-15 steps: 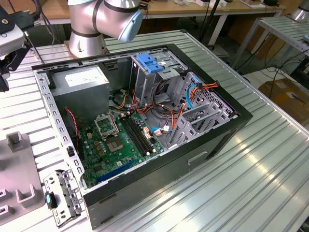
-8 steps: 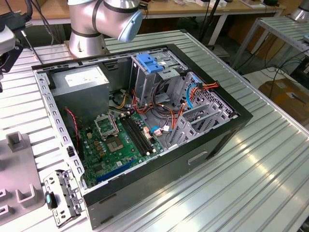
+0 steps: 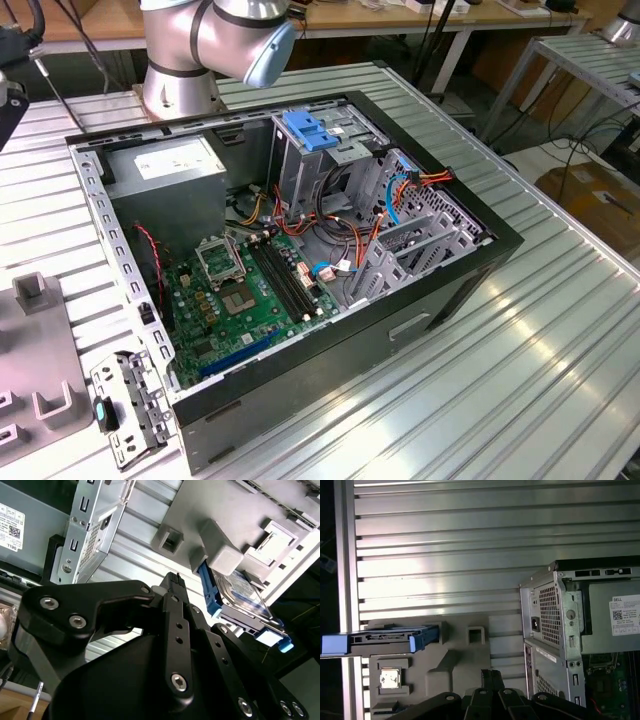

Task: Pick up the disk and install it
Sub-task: 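Reach for the disk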

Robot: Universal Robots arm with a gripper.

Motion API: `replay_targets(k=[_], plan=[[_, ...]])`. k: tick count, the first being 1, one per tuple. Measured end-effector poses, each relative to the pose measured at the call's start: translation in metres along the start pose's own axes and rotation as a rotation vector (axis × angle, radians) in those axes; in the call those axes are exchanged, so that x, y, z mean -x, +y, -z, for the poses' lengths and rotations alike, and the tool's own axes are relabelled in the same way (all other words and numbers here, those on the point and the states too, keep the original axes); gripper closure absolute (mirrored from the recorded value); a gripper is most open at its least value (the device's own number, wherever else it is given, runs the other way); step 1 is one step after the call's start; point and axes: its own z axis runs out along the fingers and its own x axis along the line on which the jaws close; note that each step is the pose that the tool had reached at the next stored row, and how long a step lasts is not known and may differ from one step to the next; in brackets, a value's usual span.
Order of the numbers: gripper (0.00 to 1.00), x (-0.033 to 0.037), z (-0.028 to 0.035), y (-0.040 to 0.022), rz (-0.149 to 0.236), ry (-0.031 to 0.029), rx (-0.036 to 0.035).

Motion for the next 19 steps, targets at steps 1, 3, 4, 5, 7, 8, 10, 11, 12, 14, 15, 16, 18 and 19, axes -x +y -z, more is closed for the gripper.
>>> replay_targets(k=[1, 3, 4, 5, 7, 8, 10, 11, 12, 14, 15, 16, 18, 19], plan=[[0.89, -0.0011, -0.0001, -0.0001, 0.000, 0.0000, 0.0000], [0.89, -0.0032, -0.0002, -0.0003, 0.000, -0.0001, 0.0000], [0.89, -0.0044, -0.0003, -0.0004, 0.000, -0.0001, 0.0001], [0.89, -0.0057, -0.0003, -0.0005, 0.000, -0.0001, 0.0001], [0.89, -0.0082, -0.0004, -0.0007, 0.000, -0.0001, 0.0000], [0.89, -0.0100, -0.0005, -0.0008, 0.000, -0.0001, 0.0000], [0.89, -0.0132, -0.0006, -0.0011, 0.000, 0.0000, 0.0001], [0.89, -0.0150, -0.0007, -0.0012, 0.000, 0.0000, 0.0000], [0.89, -0.0171, -0.0008, -0.0013, 0.000, -0.0001, 0.0000], [0.89, -0.0206, -0.0008, -0.0015, 0.000, 0.0000, 0.0000], [0.89, -0.0218, -0.0009, -0.0016, 0.000, 0.0000, 0.0000], [0.89, -0.0221, -0.0011, -0.0016, 0.000, 0.0003, 0.0000], [0.89, -0.0221, -0.0011, -0.0016, 0.000, 0.0004, 0.0000], [0.89, -0.0221, -0.0011, -0.0016, 0.000, 0.0006, -0.0001]])
